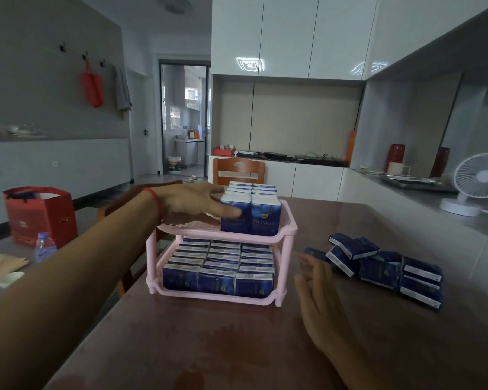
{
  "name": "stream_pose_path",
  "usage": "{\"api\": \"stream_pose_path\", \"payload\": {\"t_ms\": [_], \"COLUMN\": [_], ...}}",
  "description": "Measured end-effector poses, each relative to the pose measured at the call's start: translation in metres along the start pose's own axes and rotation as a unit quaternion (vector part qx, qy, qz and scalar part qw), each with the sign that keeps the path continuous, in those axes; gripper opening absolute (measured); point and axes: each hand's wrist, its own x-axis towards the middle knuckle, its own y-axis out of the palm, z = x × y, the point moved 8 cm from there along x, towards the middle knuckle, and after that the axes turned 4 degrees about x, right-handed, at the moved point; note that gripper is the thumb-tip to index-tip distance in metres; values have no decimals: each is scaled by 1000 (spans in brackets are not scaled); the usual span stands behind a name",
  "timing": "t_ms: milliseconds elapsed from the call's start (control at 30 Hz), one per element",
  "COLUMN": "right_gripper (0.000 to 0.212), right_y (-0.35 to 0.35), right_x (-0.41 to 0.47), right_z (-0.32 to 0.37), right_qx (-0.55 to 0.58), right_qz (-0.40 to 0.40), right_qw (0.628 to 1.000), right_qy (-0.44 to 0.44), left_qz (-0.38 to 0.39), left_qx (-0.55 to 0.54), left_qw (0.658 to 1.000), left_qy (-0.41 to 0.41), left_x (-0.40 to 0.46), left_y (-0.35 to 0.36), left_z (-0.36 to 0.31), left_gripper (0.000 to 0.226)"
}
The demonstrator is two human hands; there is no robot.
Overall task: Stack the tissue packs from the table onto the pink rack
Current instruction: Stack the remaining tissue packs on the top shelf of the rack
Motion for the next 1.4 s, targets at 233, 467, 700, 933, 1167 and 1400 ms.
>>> {"api": "stream_pose_path", "payload": {"t_ms": [233, 467, 700, 933, 1167, 1400], "right_gripper": [31, 30, 29, 36, 37, 18], "right_y": [2, -1, 1, -4, -22, -120], "right_x": [0, -2, -1, -1, 6, 31], "right_z": [1, -1, 1, -11, -15, -56], "right_qx": [4, 14, 9, -2, -33, -79], "right_qz": [8, 15, 24, 12, -50, -150], "right_qw": [1000, 1000, 1000, 999, 997, 977], "right_qy": [6, 17, 10, 38, 50, 133], "left_qz": [-103, -143, -148, -429, -478, -184], "left_qx": [-359, -399, -407, -193, 34, 196], "left_qw": [928, 906, 901, 871, 785, 891], "left_qy": [4, -21, -30, 138, 393, 367], "left_x": [36, 50, 50, -15, -101, -4], "left_y": [6, 13, 12, -15, 101, 247], "left_z": [-7, 0, 12, -21, -50, -44], "left_gripper": [63, 61, 69, 28, 10, 51]}}
